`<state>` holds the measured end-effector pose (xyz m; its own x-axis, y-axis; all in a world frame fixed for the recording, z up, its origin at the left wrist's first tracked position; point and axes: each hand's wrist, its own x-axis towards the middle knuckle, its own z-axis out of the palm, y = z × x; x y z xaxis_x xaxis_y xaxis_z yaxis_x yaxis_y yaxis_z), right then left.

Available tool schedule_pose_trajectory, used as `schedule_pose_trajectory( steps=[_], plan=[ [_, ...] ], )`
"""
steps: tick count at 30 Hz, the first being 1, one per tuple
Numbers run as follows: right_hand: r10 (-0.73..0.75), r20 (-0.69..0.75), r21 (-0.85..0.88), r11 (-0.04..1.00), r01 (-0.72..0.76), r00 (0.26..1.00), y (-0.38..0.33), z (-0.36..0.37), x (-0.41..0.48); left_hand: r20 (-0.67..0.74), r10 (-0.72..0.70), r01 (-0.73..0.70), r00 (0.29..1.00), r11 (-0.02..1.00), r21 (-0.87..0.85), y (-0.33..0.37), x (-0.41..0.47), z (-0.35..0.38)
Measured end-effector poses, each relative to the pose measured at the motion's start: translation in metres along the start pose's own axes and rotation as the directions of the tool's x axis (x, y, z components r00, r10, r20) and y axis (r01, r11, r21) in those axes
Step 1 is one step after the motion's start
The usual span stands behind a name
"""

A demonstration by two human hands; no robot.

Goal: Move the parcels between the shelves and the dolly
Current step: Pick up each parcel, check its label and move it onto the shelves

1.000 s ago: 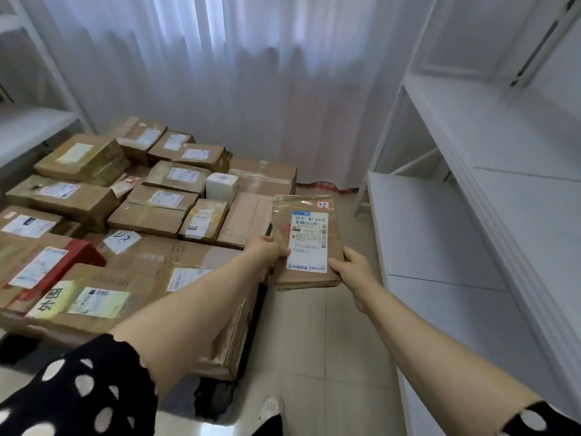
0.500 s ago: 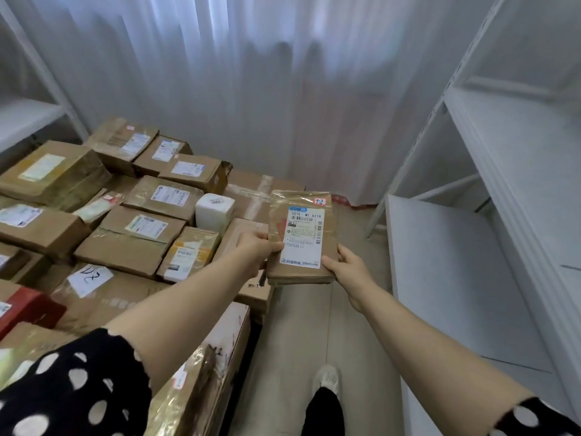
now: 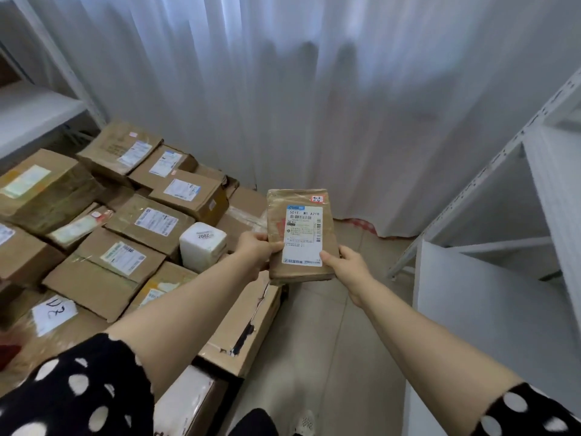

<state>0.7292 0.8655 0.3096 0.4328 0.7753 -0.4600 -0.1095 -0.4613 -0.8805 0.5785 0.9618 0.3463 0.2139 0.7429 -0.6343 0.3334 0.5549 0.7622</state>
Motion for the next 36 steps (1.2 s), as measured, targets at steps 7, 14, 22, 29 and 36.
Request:
schedule_pose_trajectory(
  steps=[7,14,22,29,36],
  plan=[
    [0.040,0.040,-0.060,0.997,-0.038,0.998,-0.035,0.030,0.119,-0.083,-0.021,0.017,0.996,0.998,-0.058,0.048,0.103,-0.016],
    [0.087,0.065,-0.022,0.996,-0.086,0.994,-0.074,0.063,0.230,-0.086,-0.083,0.072,0.993,0.989,-0.133,0.097,0.209,-0.037],
    [0.281,0.150,0.019,0.958,-0.287,0.948,-0.097,0.121,0.337,-0.128,-0.006,0.003,0.992,1.000,-0.027,0.127,0.303,-0.078],
    [0.270,0.198,-0.015,0.962,-0.272,0.942,-0.097,0.188,0.446,-0.262,-0.019,0.064,0.965,0.984,0.166,0.134,0.405,-0.111],
    [0.193,0.170,-0.063,0.981,-0.185,0.966,-0.092,0.250,0.536,-0.470,0.091,0.074,0.878,0.944,0.322,0.150,0.491,-0.137]
  ],
)
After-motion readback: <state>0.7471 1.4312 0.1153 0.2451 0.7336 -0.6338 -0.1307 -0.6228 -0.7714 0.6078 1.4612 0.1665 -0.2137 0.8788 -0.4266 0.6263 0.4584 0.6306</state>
